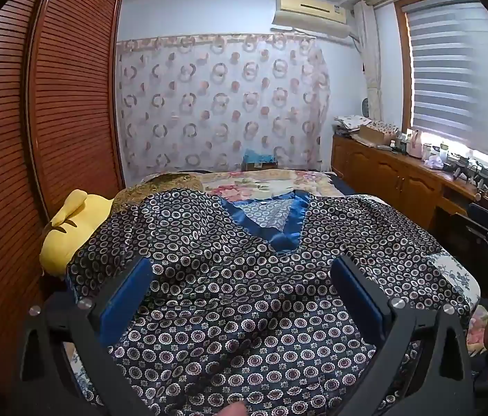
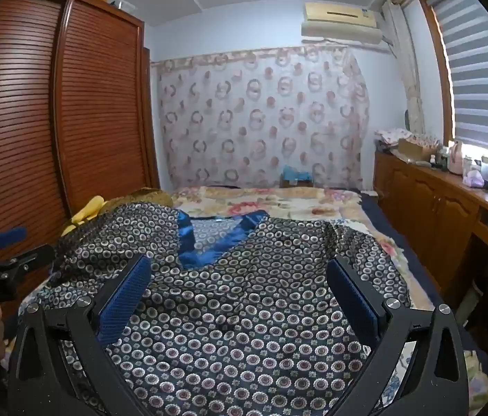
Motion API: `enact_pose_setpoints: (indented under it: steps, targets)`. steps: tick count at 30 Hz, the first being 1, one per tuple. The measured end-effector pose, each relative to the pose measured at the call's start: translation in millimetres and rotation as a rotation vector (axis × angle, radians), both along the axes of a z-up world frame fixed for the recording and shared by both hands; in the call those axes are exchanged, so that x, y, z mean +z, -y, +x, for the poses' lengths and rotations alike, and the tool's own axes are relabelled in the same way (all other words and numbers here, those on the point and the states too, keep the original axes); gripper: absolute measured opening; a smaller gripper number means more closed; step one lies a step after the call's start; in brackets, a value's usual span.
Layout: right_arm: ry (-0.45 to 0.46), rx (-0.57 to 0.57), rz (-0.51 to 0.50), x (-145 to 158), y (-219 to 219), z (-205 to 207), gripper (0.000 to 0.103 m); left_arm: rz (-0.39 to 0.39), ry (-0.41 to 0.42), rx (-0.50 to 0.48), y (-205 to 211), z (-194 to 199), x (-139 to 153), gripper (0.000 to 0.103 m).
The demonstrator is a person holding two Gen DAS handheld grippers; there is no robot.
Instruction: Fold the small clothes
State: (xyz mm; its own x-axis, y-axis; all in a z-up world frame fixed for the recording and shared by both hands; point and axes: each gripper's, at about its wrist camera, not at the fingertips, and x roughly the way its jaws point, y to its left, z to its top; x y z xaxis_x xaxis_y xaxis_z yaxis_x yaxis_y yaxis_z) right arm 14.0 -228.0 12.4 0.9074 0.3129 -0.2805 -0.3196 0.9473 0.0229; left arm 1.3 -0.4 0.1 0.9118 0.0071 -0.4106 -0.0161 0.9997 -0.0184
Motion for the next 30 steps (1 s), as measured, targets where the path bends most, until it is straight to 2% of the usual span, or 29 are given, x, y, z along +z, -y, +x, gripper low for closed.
enact_pose_setpoints:
  steps: [30]
  targets:
    - [-0.006,0.004,0.016,-0.8,0.4,-1.2,0.103,-0.006,0.026,0.002,2.9,-4.0,1.4,0.103]
